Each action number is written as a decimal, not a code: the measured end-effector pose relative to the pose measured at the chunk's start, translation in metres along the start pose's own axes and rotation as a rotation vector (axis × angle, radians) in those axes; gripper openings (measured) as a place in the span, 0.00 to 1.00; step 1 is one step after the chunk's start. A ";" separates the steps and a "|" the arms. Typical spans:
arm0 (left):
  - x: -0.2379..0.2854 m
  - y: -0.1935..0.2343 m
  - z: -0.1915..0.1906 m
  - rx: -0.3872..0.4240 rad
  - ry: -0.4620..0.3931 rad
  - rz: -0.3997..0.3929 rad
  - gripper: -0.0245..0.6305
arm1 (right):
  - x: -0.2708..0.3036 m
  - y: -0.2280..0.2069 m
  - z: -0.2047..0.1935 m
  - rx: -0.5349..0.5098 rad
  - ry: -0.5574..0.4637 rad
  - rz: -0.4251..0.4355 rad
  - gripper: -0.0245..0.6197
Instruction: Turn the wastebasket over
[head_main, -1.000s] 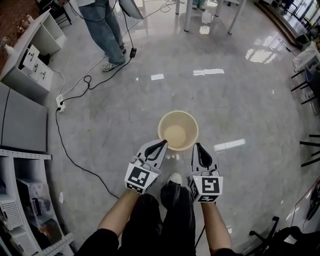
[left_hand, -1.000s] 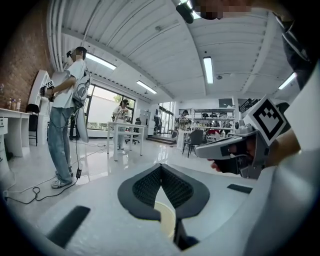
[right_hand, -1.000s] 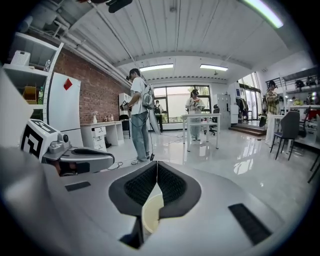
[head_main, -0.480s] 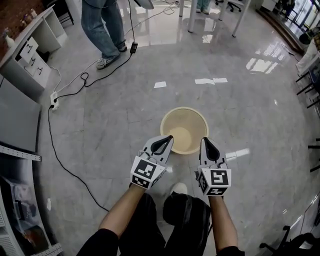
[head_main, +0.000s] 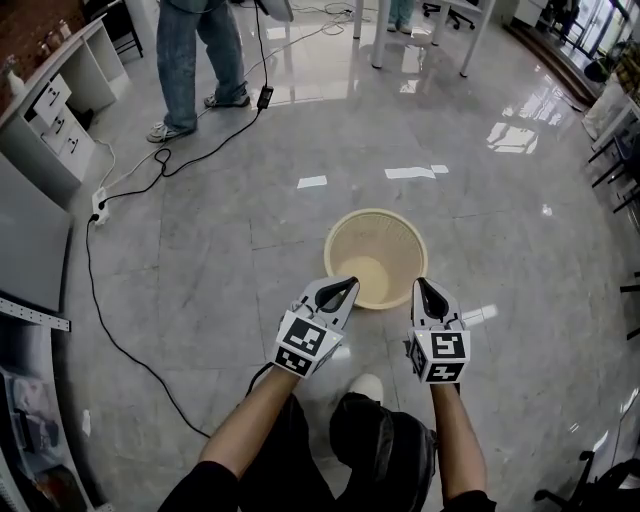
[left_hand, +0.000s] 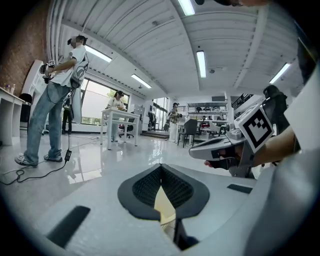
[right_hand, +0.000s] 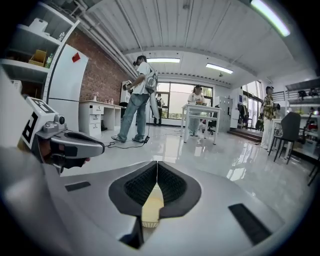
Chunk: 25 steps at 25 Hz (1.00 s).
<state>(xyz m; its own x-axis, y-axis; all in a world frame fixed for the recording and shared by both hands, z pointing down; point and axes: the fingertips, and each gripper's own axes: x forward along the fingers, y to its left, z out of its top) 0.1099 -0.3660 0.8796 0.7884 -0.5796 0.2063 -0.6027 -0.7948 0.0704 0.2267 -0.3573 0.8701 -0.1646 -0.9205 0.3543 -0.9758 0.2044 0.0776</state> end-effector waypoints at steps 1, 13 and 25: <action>0.000 -0.002 -0.003 -0.002 0.002 -0.003 0.05 | 0.000 0.000 -0.003 0.000 0.006 0.000 0.05; 0.006 -0.020 -0.050 0.006 0.059 -0.035 0.05 | 0.020 -0.030 -0.089 0.228 0.093 0.014 0.07; -0.012 -0.007 -0.074 0.011 0.098 0.016 0.05 | 0.060 -0.046 -0.160 0.516 0.176 -0.022 0.28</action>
<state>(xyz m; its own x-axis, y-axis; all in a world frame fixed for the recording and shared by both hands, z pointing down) 0.0958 -0.3406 0.9489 0.7627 -0.5722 0.3016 -0.6132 -0.7879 0.0560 0.2847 -0.3685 1.0364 -0.1604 -0.8440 0.5118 -0.9298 -0.0449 -0.3654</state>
